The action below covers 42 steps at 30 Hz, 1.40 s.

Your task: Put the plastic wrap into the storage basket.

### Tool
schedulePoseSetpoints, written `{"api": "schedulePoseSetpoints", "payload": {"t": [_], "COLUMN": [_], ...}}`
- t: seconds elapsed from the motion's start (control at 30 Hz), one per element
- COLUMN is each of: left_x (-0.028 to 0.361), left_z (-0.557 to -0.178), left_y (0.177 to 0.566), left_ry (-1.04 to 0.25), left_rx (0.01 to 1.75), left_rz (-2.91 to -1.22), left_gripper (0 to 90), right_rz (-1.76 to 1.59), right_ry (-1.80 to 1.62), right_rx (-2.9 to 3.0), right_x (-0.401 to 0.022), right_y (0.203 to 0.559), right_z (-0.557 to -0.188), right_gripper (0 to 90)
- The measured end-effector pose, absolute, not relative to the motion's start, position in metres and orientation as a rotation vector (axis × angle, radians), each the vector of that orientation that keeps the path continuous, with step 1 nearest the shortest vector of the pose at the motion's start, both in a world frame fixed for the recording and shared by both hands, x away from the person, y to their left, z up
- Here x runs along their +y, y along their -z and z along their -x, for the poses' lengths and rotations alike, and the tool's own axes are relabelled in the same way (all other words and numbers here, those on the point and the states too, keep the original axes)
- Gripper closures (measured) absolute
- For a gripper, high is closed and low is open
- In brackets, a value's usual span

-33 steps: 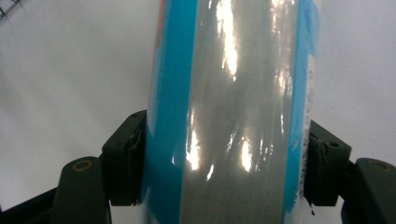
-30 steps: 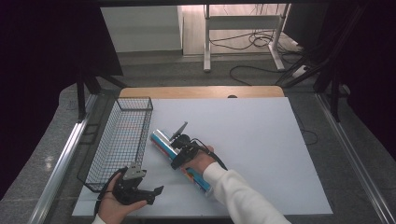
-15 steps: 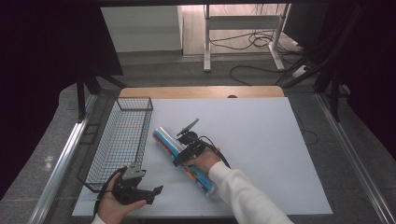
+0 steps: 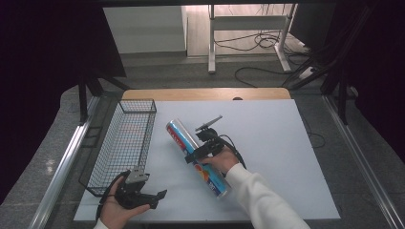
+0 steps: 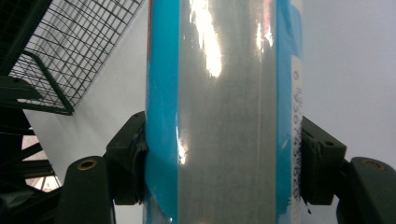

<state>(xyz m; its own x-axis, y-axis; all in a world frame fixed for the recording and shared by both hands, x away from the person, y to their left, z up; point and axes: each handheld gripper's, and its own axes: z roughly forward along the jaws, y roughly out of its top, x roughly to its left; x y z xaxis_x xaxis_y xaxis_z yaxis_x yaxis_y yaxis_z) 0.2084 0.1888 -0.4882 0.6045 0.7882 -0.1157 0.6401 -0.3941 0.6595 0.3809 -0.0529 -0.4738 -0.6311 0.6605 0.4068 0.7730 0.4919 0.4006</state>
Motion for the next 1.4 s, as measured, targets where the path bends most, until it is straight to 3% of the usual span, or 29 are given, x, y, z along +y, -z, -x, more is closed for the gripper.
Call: {"api": "schedulePoseSetpoints", "payload": {"t": [0.67,1.4], "left_x": [0.187,0.173], "left_z": [-0.209,-0.215], "left_y": [0.488,0.489], "left_ry": [-0.282,-0.223], "left_rx": [1.124,1.106], "left_rz": [-2.152,-2.147], "left_gripper": [14.6,14.4], "right_rz": [1.382,1.437], "right_ry": [1.037,1.148], "right_rx": [-2.406,-2.31], "right_x": [-0.134,-0.174], "right_y": [0.446,0.445], "right_z": [-0.361,-0.343], "right_gripper": [32.3,32.3]}}
